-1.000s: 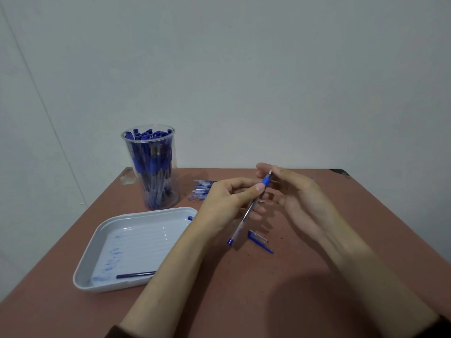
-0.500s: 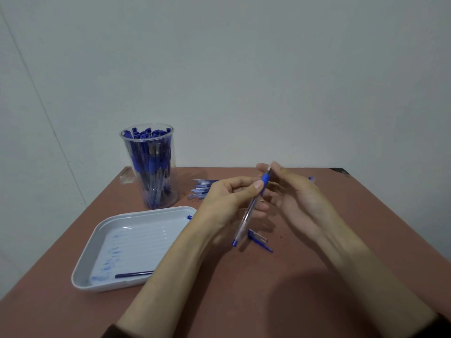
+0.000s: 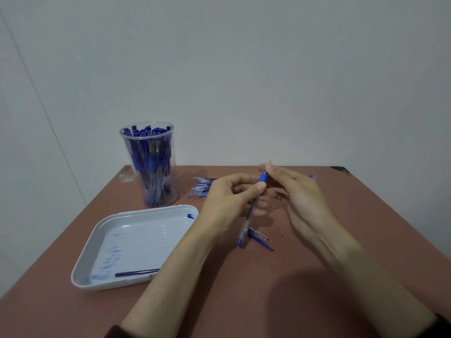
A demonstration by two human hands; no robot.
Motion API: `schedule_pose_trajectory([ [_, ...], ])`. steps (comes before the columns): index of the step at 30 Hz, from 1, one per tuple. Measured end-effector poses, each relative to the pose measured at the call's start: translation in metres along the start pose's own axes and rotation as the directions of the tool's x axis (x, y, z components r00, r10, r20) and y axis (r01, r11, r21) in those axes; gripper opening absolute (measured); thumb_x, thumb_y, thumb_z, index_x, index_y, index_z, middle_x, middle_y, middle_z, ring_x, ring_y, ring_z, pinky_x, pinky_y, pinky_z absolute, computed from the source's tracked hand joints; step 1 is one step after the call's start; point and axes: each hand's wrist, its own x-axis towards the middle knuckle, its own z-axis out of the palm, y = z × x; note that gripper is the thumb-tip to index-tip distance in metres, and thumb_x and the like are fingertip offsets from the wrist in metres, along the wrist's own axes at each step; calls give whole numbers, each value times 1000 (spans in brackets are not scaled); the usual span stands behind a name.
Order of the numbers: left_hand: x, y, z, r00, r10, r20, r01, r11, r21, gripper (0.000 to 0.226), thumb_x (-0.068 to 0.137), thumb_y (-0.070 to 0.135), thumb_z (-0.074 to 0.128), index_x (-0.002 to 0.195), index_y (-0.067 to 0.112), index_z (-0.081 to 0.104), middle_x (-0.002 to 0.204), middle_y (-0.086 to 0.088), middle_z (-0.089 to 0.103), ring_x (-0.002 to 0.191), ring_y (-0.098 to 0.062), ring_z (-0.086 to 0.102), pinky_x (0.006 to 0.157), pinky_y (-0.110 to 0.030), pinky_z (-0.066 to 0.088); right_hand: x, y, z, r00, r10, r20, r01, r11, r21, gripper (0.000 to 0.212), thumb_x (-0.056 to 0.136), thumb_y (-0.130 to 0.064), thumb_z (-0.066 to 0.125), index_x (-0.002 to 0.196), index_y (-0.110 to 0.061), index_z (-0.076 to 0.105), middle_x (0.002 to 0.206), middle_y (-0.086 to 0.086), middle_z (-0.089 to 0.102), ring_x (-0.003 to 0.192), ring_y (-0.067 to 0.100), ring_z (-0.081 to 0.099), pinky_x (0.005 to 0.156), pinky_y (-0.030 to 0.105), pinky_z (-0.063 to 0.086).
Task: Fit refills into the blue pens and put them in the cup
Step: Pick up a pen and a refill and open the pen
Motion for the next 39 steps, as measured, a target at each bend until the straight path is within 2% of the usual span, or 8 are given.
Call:
schedule_pose_trajectory([
  [3,4,1,-3,993,34,-113,-40,998,-51,7,90,6,59,95,2,63,74,-7,66,52,-10,63,52,-22,55,-1,3,-2,997,-75,24,78,912,-402,24,91,-41,59,81,-23,73,78,-8,71,72,5,61,72,27,46],
  [7,9,3,-13,971,57,-231,-84,990,-110,5,92,9,56,90,8,61,73,-6,63,48,-9,53,41,-18,42,-6,3,-8,971,-17,239,217,479,-850,21,80,-50,66,86,-29,68,75,-12,63,72,2,56,59,24,40],
  [11,9,6,-16,972,26,-234,-68,983,-173,6,93,12,55,97,8,57,63,-2,63,43,-8,45,37,-17,33,-6,-1,-9,901,233,365,232,453,-861,22,72,-43,78,83,-27,68,60,-15,61,61,-3,56,58,18,38],
  [16,10,5,-15,969,19,-247,-62,984,-167,6,94,11,55,97,7,57,70,-6,60,44,-7,44,38,-16,32,-4,-7,-11,871,307,385,191,510,-839,8,75,-16,80,79,-15,73,55,-9,63,48,-3,54,52,11,41],
  [20,11,3,-16,976,3,-217,-36,989,-146,8,92,6,55,99,5,59,70,-6,63,47,-9,46,39,-17,34,-4,-5,-12,963,134,234,59,743,-667,7,78,-6,73,80,-12,70,60,5,67,47,10,53,47,18,41],
  [23,10,2,-16,991,-22,-135,9,995,-97,12,90,2,55,100,4,62,75,-9,67,50,-11,49,42,-19,36,3,-7,-15,998,-52,-19,44,955,-292,8,84,-7,70,91,-10,68,58,3,62,47,10,51,48,21,43],
  [28,6,-2,-10,999,-31,25,29,998,62,15,90,6,58,98,14,68,77,-7,69,53,-10,52,46,-18,40,6,-15,-22,936,-8,-352,116,951,286,5,89,-2,63,86,-5,65,63,1,62,50,7,57,55,17,51],
  [39,4,-4,-8,997,-1,81,-14,984,178,23,87,6,63,110,8,64,78,-7,71,49,-7,52,47,-17,41,5,-12,-15,949,-75,-305,143,968,207,6,88,-5,65,82,-7,65,62,1,63,53,9,57,56,17,50],
])
